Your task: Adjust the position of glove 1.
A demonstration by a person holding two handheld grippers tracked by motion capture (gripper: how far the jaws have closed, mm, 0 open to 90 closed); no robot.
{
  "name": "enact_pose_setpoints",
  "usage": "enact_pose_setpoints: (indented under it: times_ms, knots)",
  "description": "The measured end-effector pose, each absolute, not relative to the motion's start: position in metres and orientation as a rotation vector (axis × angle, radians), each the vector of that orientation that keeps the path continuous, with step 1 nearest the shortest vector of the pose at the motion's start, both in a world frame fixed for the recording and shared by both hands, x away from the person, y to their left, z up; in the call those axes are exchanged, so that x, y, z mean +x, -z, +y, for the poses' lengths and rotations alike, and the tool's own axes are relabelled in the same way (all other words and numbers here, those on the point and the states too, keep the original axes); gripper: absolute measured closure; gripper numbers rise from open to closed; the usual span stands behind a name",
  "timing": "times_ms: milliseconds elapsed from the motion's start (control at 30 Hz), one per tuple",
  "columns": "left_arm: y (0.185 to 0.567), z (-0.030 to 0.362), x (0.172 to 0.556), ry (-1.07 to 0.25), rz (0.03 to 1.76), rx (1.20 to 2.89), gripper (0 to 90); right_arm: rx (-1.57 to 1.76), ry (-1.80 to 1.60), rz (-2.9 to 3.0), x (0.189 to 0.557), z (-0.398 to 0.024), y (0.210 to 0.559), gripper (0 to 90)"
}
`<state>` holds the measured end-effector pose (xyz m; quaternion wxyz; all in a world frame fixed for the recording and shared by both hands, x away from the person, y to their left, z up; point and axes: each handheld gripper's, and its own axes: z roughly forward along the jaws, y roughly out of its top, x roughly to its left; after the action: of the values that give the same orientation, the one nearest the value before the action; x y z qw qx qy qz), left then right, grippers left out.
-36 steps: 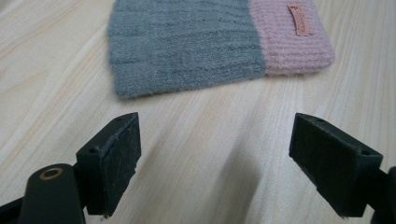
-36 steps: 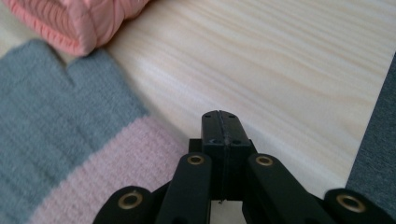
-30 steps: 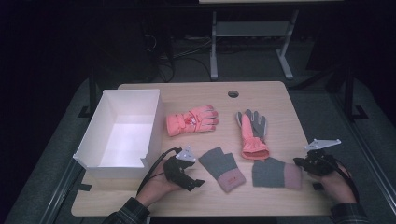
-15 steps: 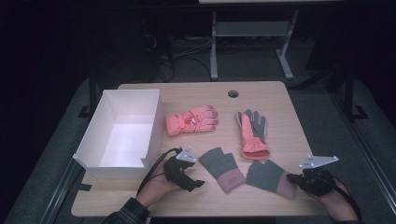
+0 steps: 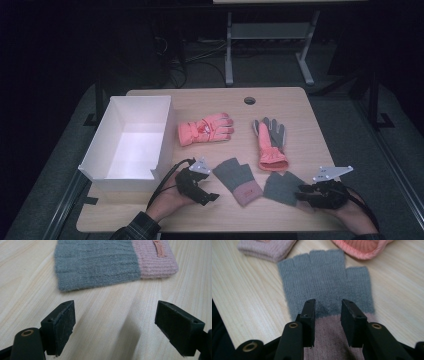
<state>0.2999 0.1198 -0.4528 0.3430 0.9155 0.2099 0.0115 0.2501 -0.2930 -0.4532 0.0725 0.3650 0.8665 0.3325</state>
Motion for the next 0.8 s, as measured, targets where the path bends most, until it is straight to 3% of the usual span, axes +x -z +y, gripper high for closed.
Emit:
enact_pose_setpoints:
  times_ms: [100, 233, 800]
  knots:
    - [0.453, 0.119, 0.300, -0.026, 0.546, 2.380, 16.4, 1.072, -0.986, 2.604, 0.251, -0.292, 0.457, 70.1]
    - [0.454, 0.119, 0.299, -0.028, 0.547, 2.385, 16.4, 1.064, -0.934, 2.608, 0.253, -0.284, 0.458, 85.2]
    - [0.453, 0.121, 0.301, -0.038, 0.550, 2.384, 16.4, 1.082, -1.194, 2.495, 0.238, -0.290, 0.426, 87.9]
